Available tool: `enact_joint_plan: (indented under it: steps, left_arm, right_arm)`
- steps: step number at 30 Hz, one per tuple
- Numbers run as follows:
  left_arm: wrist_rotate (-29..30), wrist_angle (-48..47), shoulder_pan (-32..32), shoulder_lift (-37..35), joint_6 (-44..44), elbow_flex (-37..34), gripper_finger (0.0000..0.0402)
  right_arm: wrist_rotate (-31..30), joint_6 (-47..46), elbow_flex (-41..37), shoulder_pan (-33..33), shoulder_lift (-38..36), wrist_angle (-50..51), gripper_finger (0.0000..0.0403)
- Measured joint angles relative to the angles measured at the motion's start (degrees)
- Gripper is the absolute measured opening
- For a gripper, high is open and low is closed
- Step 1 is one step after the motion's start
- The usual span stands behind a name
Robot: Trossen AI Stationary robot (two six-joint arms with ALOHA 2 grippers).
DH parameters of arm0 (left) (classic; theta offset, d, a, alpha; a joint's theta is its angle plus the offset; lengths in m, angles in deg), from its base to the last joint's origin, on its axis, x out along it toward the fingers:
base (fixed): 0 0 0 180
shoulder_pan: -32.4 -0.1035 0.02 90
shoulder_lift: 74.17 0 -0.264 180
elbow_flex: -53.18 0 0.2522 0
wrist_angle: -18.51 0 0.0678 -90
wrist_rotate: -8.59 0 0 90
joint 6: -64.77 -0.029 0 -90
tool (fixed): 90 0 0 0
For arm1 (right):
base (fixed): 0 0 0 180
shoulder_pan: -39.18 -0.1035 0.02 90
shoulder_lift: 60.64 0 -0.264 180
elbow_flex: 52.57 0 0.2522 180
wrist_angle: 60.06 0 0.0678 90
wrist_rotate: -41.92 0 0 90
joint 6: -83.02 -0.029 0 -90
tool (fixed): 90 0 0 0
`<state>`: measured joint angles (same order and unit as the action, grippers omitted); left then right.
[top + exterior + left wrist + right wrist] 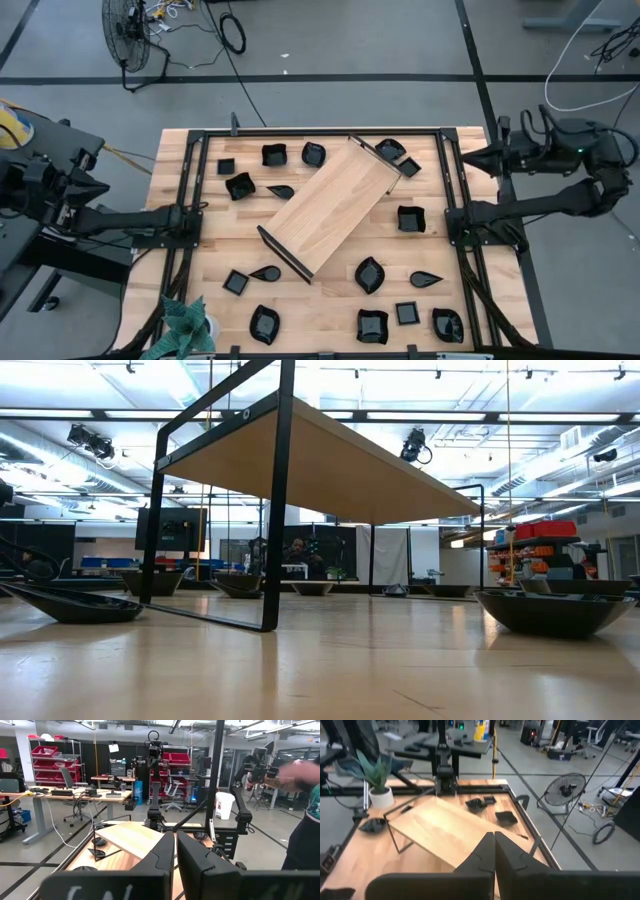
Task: Pick & Place Mini shaped plates
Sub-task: Put the black wave square shaped bowl on the shelf
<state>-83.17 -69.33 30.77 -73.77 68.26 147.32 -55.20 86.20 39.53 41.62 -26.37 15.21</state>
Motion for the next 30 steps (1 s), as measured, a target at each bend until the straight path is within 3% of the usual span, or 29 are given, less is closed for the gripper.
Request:
enact_joint_plan:
  steps: [24, 30]
  left_arm:
    - [-0.02, 0.00, -0.02, 0.00, -0.02, -0.01, 0.0025]
    - [-0.02, 0.01, -0.02, 0.01, -0.02, -0.02, 0.0025]
  right_arm:
    - [5.18, 1.24, -0.02, 0.00, 3.58, 21.28, 0.0002]
    - [5.13, 4.59, -0.02, -0.02, 6.30, 22.04, 0.0002]
